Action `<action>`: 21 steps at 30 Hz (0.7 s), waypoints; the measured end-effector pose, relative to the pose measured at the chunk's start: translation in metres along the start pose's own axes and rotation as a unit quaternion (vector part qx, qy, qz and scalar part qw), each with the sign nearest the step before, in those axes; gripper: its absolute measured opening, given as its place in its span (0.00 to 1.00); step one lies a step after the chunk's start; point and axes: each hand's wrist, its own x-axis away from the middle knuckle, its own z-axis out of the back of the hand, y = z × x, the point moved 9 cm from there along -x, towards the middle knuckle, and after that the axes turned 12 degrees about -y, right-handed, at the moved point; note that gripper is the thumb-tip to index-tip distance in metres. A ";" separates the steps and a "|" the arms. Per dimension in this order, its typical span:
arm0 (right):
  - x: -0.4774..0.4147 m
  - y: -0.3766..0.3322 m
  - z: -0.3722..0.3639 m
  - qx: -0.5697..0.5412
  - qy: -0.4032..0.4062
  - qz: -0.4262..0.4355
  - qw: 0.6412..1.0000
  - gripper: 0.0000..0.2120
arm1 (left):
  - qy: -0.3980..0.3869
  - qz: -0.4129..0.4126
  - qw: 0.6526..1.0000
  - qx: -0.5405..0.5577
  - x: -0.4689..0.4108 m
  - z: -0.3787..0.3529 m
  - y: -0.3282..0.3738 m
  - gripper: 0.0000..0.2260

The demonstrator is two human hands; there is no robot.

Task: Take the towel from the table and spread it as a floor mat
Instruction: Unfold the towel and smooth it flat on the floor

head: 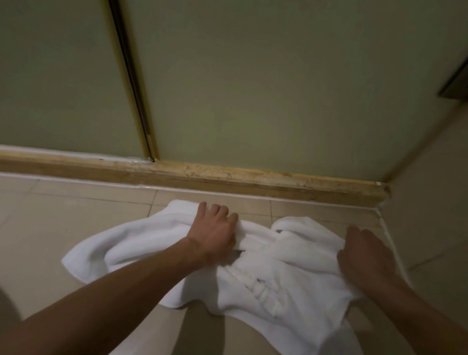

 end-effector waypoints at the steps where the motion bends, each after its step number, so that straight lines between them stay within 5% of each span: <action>1: -0.004 -0.011 0.001 -0.007 0.010 0.029 1.000 0.14 | -0.001 -0.012 1.000 0.003 0.001 -0.003 0.004 0.31; 9: -0.019 -0.097 -0.025 0.012 0.002 0.259 0.966 0.16 | -0.017 -0.076 0.997 0.001 -0.001 -0.018 0.020 0.27; 15: -0.030 -0.105 -0.017 0.123 0.068 0.206 0.968 0.09 | 0.023 -0.072 0.997 -0.003 -0.016 -0.013 0.021 0.21; 21: -0.027 -0.084 -0.006 0.057 0.120 0.186 0.973 0.06 | -0.008 -0.005 1.000 0.015 -0.038 -0.010 0.016 0.14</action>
